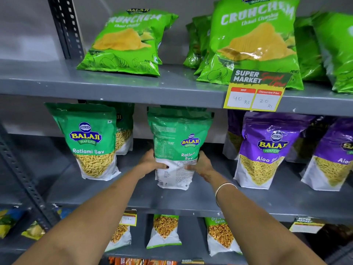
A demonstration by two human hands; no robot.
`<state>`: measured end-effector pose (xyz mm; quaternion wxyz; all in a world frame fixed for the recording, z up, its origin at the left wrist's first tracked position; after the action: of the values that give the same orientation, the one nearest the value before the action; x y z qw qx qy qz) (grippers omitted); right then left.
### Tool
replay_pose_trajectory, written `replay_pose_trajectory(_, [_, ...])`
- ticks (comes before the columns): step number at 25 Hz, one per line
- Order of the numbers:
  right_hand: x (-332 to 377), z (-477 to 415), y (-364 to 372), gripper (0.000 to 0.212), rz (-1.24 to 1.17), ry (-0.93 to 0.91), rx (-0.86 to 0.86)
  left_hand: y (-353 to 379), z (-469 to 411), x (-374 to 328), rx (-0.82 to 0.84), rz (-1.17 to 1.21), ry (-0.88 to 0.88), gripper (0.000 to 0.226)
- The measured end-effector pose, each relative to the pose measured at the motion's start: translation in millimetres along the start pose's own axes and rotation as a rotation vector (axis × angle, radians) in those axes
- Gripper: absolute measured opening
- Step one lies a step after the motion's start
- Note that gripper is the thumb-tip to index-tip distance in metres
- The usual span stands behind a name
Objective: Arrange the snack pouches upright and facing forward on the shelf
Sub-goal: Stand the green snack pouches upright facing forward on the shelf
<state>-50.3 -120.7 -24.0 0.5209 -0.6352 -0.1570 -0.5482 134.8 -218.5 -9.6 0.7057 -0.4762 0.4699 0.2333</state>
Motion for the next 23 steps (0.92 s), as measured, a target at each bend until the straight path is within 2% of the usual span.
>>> replay_pose_trajectory(2, [-8.1,4.5,0.4,0.069,0.054,0.097,0.025,1.3,-0.4,5.3,0.061,-0.036,-0.019,0.063])
replay_pose_trajectory(4, [-14.6,11.6,7.8,0.064,-0.007,0.218,0.082,-0.3,-1.4,8.0,0.096,-0.014,-0.032,0.049])
replay_pose_trajectory(6, [-17.8,12.1,14.1,0.050,-0.114,0.256,0.083,-4.3,-1.2,9.7,0.096,-0.010,-0.052,0.031])
replay_pose_trajectory(8, [-17.4,10.4,14.3,0.046,-0.183,0.237,0.053,-6.1,-0.2,11.3,0.093,0.006,-0.071,0.026])
replay_pose_trajectory(11, [-11.4,13.1,22.8,0.041,-0.093,0.170,0.209,-0.2,0.4,14.7,0.138,0.050,-0.078,0.040])
replay_pose_trajectory(12, [-9.4,15.8,26.0,0.046,-0.034,0.141,0.284,2.9,0.9,15.3,0.151,0.057,-0.075,0.046])
replay_pose_trajectory(15, [-0.8,19.9,36.0,0.082,0.047,0.001,0.449,10.9,0.9,13.7,0.138,0.047,-0.053,0.073])
replay_pose_trajectory(16, [1.6,21.1,41.2,0.086,0.071,-0.034,0.488,14.5,0.8,12.1,0.139,0.023,-0.039,0.082])
replay_pose_trajectory(19, [6.5,21.9,46.4,0.082,0.101,-0.079,0.473,28.8,1.7,5.6,0.201,-0.030,-0.013,0.093])
replay_pose_trajectory(23, [8.6,21.1,29.1,0.087,0.100,-0.101,0.360,41.4,5.8,-3.9,0.296,0.079,-0.043,0.083])
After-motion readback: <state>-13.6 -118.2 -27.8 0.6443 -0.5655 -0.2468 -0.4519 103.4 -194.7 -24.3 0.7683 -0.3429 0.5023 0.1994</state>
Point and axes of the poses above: each hand's wrist, its own z-axis away from the middle knuckle, its own y-axis out of the palm, x = y × z, the point moved 8 cm from there along -z, towards the middle knuckle, and after that the axes turned 4 degrees about z, right-handed, at the moved point
